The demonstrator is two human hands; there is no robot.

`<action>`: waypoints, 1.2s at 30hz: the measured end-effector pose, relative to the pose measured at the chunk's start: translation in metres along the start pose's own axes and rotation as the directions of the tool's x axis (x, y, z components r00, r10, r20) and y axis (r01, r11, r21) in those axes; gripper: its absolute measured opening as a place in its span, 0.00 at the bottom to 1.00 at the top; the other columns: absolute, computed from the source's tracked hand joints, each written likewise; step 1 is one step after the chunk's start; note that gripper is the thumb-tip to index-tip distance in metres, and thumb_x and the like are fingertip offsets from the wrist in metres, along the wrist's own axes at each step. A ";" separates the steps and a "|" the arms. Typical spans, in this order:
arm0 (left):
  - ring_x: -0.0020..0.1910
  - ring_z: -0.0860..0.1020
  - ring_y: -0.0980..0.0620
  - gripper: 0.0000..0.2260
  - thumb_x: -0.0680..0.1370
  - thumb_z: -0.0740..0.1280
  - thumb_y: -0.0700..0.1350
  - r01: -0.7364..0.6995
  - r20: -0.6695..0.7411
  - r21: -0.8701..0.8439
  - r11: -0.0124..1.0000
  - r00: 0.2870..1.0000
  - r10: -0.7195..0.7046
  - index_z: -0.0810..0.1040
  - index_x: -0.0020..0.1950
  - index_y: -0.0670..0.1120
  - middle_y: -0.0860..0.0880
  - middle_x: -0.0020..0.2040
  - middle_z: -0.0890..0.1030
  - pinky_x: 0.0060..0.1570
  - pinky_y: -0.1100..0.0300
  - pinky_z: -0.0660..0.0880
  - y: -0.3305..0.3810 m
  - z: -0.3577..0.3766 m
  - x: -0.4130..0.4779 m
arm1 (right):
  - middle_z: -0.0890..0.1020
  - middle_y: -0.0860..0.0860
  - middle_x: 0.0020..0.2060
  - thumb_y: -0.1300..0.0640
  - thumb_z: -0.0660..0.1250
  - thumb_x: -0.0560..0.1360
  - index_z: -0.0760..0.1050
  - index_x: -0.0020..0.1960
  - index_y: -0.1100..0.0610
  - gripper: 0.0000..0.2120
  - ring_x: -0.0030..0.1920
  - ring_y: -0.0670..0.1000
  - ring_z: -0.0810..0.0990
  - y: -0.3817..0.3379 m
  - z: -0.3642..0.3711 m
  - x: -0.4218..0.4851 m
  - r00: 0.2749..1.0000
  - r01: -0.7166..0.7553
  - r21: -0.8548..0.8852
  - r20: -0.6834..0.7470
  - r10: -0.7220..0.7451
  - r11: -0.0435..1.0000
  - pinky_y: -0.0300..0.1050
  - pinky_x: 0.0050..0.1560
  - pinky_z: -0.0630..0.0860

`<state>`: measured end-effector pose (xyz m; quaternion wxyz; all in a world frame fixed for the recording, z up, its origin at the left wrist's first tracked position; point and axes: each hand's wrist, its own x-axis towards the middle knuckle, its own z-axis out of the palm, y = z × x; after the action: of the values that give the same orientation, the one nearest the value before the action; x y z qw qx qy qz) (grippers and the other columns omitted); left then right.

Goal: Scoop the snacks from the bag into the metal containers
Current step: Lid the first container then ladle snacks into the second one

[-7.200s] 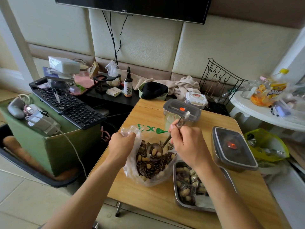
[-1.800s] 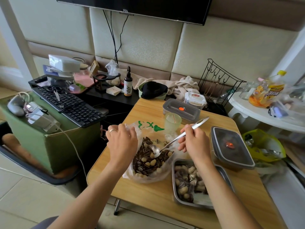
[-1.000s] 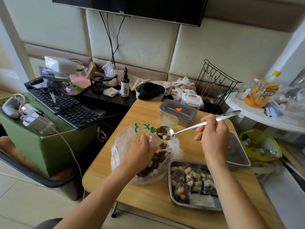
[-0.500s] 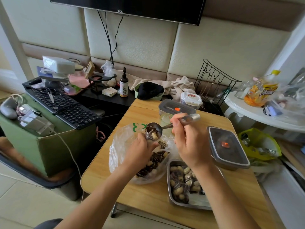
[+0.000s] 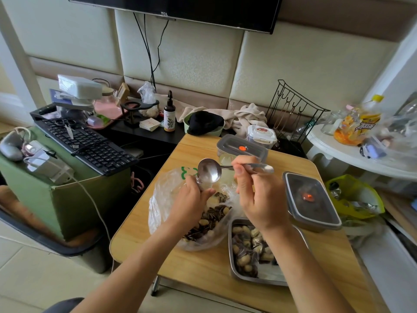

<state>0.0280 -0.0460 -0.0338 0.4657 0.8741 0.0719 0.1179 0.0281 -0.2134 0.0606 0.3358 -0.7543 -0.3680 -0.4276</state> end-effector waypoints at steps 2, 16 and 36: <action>0.43 0.80 0.45 0.18 0.82 0.65 0.58 -0.006 0.001 -0.007 1.000 1.000 0.006 0.65 0.55 0.46 0.46 0.46 0.81 0.47 0.41 0.78 0.000 0.000 0.000 | 0.83 0.52 0.36 0.58 0.57 0.86 0.80 0.42 0.66 0.20 0.36 0.50 0.78 0.000 -0.001 0.000 1.000 0.012 0.004 -0.020 -0.012 1.000 0.21 0.41 0.66; 0.39 0.79 0.44 0.09 0.86 0.59 0.50 -0.053 -0.296 -0.170 0.984 0.955 0.000 0.70 0.53 0.45 0.44 0.41 0.80 0.38 0.48 0.77 0.020 -0.034 -0.010 | 0.79 0.49 0.29 0.45 0.53 0.87 0.78 0.45 0.60 0.25 0.26 0.48 0.79 0.025 0.009 -0.011 0.919 -0.393 -0.002 -0.042 0.392 0.920 0.52 0.27 0.75; 0.42 0.78 0.45 0.14 0.79 0.63 0.49 0.501 -0.013 -0.306 0.809 0.848 -0.530 0.79 0.53 0.38 0.38 0.45 0.81 0.49 0.44 0.80 -0.012 -0.073 -0.009 | 0.77 0.47 0.37 0.55 0.59 0.87 0.80 0.55 0.60 0.13 0.33 0.44 0.72 -0.002 0.054 -0.024 0.948 -0.191 -0.140 0.232 0.220 0.971 0.31 0.33 0.68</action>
<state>-0.0010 0.0169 -0.0060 0.5997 0.7364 0.3109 0.0388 0.0388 -0.1742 0.0174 0.2860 -0.8539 -0.3005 -0.3142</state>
